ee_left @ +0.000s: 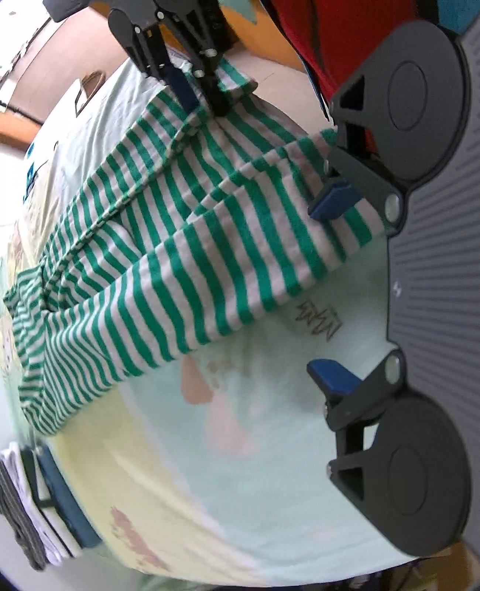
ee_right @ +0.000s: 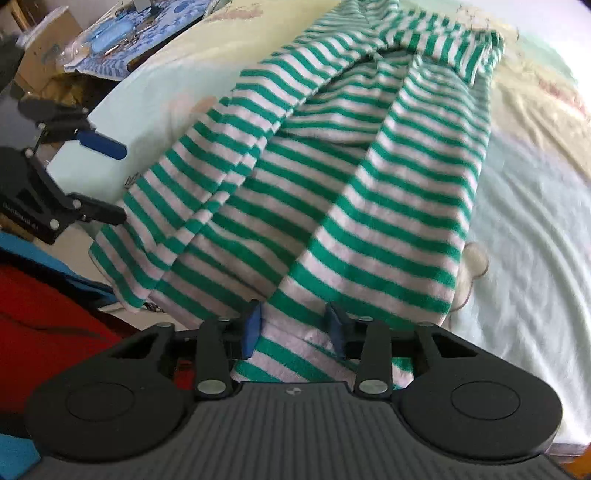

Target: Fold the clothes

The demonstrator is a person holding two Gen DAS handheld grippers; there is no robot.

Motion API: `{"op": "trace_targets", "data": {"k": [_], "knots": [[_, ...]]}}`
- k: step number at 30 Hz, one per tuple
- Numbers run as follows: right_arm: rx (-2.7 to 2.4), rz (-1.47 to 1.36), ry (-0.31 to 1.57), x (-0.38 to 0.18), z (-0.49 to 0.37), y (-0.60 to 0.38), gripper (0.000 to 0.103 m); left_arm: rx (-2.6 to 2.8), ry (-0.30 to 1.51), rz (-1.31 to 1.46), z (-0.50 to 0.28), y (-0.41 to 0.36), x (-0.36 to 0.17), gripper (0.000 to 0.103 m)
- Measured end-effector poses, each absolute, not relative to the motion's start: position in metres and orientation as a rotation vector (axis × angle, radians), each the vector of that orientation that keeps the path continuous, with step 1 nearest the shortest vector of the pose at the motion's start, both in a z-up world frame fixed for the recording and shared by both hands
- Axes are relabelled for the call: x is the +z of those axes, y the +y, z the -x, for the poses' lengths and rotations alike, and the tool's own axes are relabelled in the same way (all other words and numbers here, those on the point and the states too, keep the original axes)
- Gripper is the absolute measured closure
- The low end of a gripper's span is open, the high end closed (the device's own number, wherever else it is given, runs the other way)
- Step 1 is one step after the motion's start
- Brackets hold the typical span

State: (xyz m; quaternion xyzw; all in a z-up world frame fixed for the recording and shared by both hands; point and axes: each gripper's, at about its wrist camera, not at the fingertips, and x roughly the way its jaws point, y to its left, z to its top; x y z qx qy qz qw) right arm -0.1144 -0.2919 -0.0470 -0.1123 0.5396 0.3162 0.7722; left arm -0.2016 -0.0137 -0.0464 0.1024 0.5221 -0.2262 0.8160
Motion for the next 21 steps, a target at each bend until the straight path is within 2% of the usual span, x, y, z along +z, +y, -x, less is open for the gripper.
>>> {"op": "trace_targets", "data": {"k": [1,12,14,17,18,21], "knots": [[0.689,0.229,1.168,-0.045,0.113,-0.294,0.087,-0.475,1.113,-0.210,0.204,-0.016,-0.046,0.018],[0.821,0.212,1.158,-0.034,0.131,-0.280,0.087,-0.511,1.133,-0.165,0.213,-0.033,-0.050,0.017],[0.821,0.238,1.173,-0.040,0.134,-0.280,0.085,-0.508,1.146,-0.138,0.212,-0.031,-0.052,0.017],[0.838,0.214,1.203,-0.040,0.138,-0.285,0.068,-0.521,1.161,-0.094,0.212,-0.029,-0.053,0.017],[0.858,0.193,1.220,-0.036,0.138,-0.288,0.067,-0.533,1.165,-0.074,0.213,-0.029,-0.053,0.017],[0.857,0.099,1.225,-0.024,0.136,-0.305,0.070,-0.571,1.164,-0.043,0.216,-0.032,-0.055,0.025]]}}
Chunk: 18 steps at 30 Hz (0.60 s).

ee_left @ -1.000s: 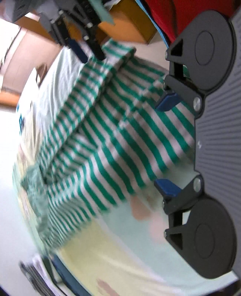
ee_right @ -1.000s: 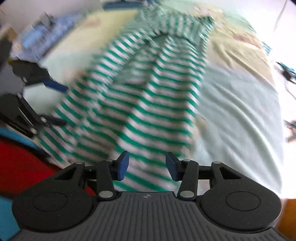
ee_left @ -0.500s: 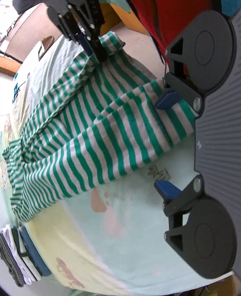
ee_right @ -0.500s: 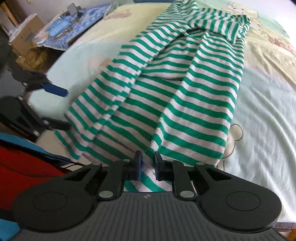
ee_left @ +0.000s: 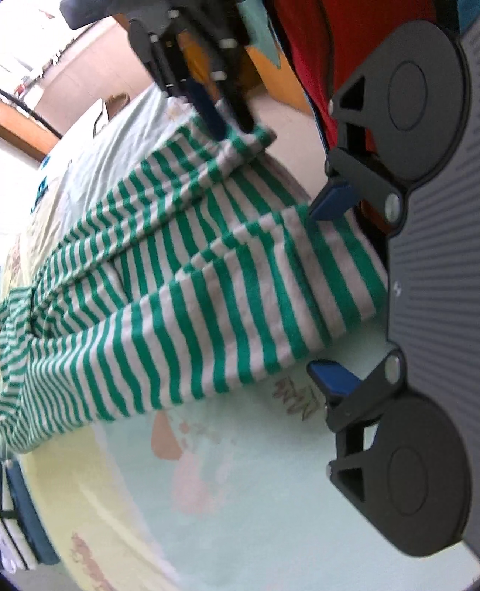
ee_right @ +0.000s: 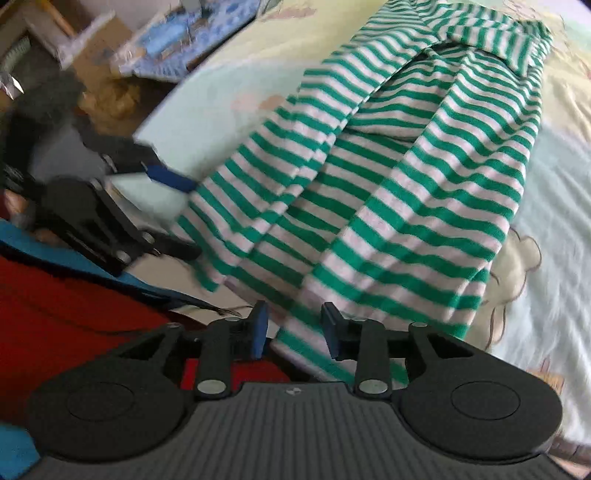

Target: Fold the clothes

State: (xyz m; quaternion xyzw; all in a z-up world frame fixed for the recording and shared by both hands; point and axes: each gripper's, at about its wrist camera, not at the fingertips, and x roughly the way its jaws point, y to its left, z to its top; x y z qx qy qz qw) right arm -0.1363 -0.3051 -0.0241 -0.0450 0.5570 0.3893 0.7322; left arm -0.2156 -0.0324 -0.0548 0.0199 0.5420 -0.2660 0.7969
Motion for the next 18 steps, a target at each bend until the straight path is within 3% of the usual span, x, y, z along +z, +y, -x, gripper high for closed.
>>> {"op": "trace_targets", "data": {"k": [6,10,15,18], "knots": [[0.681,0.040,1.224,-0.035,0.132,-0.324,0.083,-0.596,1.115,-0.110,0.217,-0.045,-0.054,0.036],[0.666,0.072,1.255,-0.047,0.148,-0.317,0.084,-0.613,1.102,-0.100,0.214,-0.045,-0.051,0.051],[0.649,0.083,1.275,-0.038,0.155,-0.327,0.083,-0.610,1.109,-0.137,0.216,-0.045,-0.051,0.050],[0.573,0.023,1.218,-0.024,0.148,-0.348,0.072,-0.582,1.135,-0.108,0.217,-0.032,-0.050,0.045]]}}
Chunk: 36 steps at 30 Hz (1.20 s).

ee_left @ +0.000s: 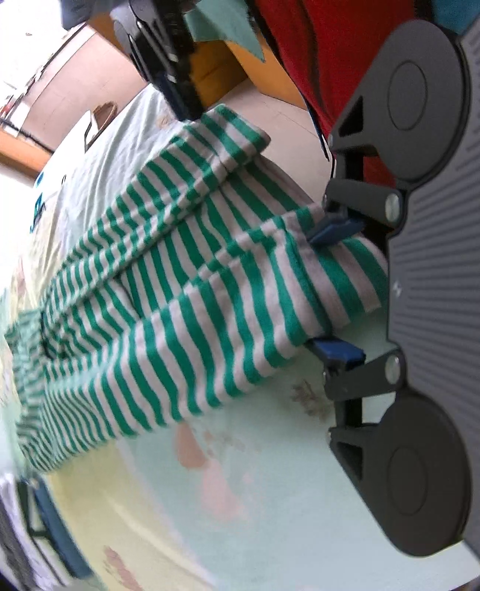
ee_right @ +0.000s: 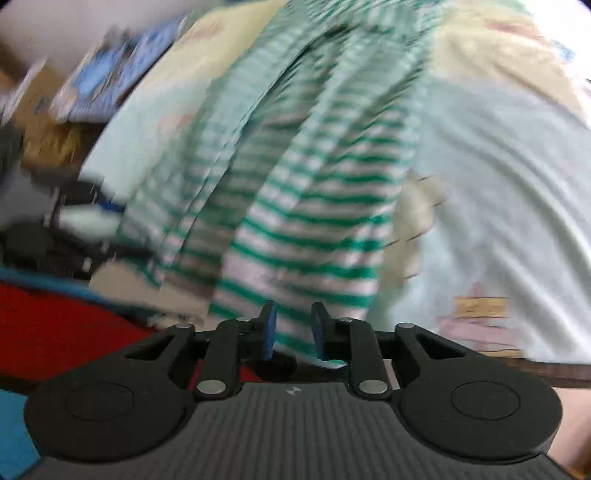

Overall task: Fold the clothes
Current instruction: 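Grasp the shirt hem with both grippers and lift it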

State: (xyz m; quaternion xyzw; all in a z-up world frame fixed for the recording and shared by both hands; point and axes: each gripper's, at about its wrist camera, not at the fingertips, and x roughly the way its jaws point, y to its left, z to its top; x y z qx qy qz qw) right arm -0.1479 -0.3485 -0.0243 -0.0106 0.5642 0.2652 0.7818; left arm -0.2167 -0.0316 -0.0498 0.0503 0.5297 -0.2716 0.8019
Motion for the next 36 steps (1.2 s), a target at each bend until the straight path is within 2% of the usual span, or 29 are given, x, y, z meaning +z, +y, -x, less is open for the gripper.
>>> {"op": "trace_targets", "data": {"k": [2,6,10,14,18,25,26,29,31,33,36], "knots": [[0.516,0.017,1.184,-0.021,0.146,-0.361,0.066,-0.566,1.150,-0.084,0.219,-0.024,-0.050,0.038],[0.519,0.007,1.202,-0.032,0.146,-0.367,0.066,-0.548,1.176,-0.065,0.226,-0.019,-0.054,0.038],[0.543,0.027,1.202,-0.037,0.152,-0.369,0.066,-0.532,1.158,-0.054,0.229,-0.021,-0.056,0.032],[0.575,0.053,1.203,-0.042,0.155,-0.368,0.066,-0.524,1.141,-0.071,0.227,-0.031,-0.056,0.036],[0.603,0.110,1.168,-0.044,0.159,-0.359,0.060,-0.522,1.135,-0.076,0.229,-0.039,-0.056,0.039],[0.584,0.168,1.126,-0.046,0.166,-0.355,0.057,-0.512,1.139,-0.072,0.233,-0.045,-0.055,0.058],[0.581,0.176,1.123,-0.046,0.167,-0.354,0.058,-0.510,1.138,-0.073,0.234,-0.045,-0.055,0.068],[0.578,0.185,1.118,-0.047,0.167,-0.352,0.072,-0.496,1.127,-0.064,0.233,-0.046,-0.055,0.092],[0.582,0.149,1.130,-0.048,0.165,-0.353,0.082,-0.496,1.124,-0.058,0.233,-0.049,-0.054,0.093],[0.584,0.124,1.148,-0.048,0.163,-0.353,0.087,-0.492,1.119,-0.071,0.235,-0.051,-0.054,0.093],[0.581,0.076,1.173,-0.046,0.161,-0.357,0.090,-0.487,1.118,-0.061,0.236,-0.050,-0.050,0.094]]}}
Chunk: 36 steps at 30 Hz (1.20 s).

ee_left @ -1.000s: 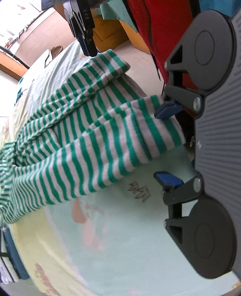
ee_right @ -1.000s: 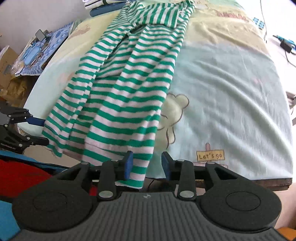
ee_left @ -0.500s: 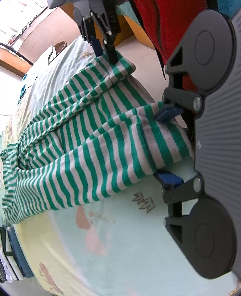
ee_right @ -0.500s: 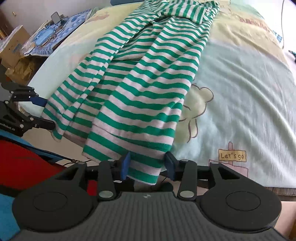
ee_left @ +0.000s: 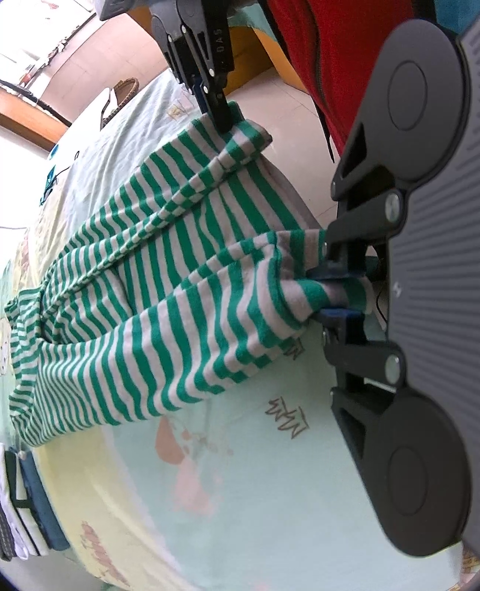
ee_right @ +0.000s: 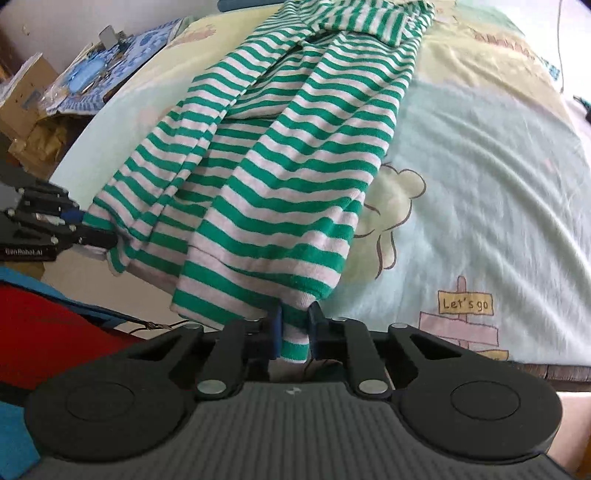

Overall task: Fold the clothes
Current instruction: 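Grasp the shirt hem with both grippers and lift it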

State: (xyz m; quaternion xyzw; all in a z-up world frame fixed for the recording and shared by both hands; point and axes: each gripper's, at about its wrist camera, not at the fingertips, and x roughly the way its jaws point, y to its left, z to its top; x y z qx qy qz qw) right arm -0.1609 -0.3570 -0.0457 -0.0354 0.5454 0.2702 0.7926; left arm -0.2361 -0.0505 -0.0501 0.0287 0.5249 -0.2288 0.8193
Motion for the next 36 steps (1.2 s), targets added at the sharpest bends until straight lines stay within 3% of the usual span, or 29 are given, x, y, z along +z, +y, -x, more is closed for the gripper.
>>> {"op": "trace_targets", "data": {"k": [22,36], "knots": [[0.749,-0.242,1.160,0.020,0.097,-0.404,0.090,-0.375,0.975,0.148,0.200,-0.044,0.029,0.094],[0.687,-0.298,1.082,0.022,0.008,-0.406,0.090,-0.339,0.930,0.148,0.113,-0.033,0.028,0.093]]}}
